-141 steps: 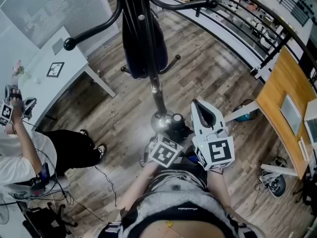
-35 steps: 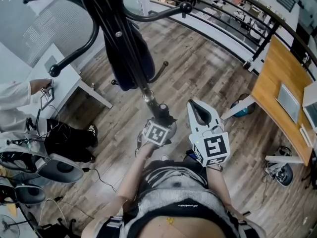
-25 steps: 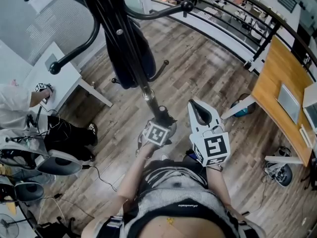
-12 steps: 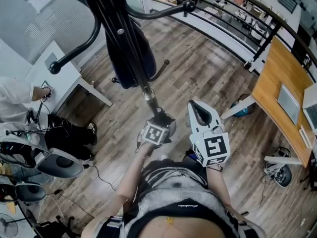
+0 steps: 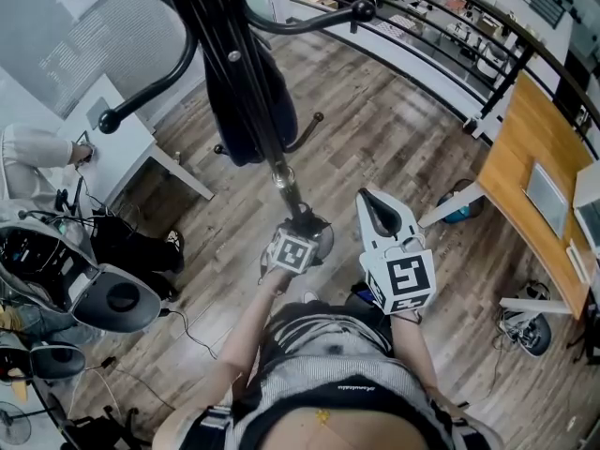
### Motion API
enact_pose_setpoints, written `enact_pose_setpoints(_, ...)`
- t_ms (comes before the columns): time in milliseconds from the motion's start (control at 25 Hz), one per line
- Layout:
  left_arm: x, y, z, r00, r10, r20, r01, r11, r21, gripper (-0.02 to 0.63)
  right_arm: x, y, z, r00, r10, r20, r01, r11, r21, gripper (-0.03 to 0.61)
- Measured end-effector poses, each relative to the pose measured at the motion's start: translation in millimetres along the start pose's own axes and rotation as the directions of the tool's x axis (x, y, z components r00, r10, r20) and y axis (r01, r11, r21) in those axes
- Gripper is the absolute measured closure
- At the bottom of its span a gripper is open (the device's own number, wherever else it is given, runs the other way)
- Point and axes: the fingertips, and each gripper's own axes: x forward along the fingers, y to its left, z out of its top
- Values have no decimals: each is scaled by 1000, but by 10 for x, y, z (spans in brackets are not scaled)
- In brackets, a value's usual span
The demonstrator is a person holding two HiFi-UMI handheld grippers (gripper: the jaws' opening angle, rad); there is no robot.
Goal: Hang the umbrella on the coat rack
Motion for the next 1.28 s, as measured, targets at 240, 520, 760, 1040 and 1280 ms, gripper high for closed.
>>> enact_pose_setpoints(240,48,66,28,1000,14,18,-14,1000,-14,339,3,-23,-6,1000,-6,-6,6,1000,0,574)
enact_pose_setpoints(520,114,132,56,997,43,60,-42,999,-12,339,-8,-9,0,1000,0,-7,0,1000,-7,574)
enact_pose_setpoints(760,213,185,21,997,54,63,-55,998,12,339,4,-12,-51,1000,-9,-11,9,1000,-7,574)
enact_pose_setpoints(1040,130,223,90,991,90,103,-92,996,7,334,-42,-5,-21,1000,-5,-10,5,1000,-9,574)
enact_pose_setpoints(1280,-45,251,236,977,92,190,-96,995,8,301,-10,59,-13,1000,12,-3,-12,1000,-9,565)
